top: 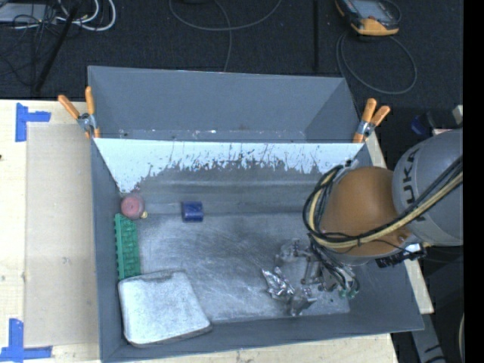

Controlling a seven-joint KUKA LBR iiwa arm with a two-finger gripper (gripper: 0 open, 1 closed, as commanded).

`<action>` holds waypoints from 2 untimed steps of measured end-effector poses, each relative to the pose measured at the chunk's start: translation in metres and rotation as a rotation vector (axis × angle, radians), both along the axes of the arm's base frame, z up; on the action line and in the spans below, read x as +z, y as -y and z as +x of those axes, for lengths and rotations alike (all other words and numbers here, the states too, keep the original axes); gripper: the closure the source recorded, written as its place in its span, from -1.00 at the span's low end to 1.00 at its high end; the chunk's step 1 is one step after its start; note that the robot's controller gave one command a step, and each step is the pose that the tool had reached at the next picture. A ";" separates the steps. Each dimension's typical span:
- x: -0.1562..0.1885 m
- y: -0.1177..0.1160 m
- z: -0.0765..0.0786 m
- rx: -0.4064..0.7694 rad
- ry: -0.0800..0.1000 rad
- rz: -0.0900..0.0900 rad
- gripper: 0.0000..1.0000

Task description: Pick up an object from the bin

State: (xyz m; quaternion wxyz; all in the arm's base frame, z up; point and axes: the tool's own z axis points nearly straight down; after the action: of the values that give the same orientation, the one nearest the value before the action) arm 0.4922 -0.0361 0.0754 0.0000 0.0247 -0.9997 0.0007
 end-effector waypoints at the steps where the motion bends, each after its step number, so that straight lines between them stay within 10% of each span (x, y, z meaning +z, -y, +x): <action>1: -0.003 -0.017 -0.008 -0.025 0.008 -0.001 -1.00; 2: -0.003 -0.018 -0.010 -0.027 -0.001 0.002 1.00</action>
Offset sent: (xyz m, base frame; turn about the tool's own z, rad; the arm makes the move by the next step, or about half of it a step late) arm -0.0105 0.0183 -0.0054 0.0231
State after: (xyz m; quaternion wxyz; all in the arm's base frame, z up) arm 0.4827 -0.0178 0.0723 0.0004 0.0113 -0.9999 -0.0004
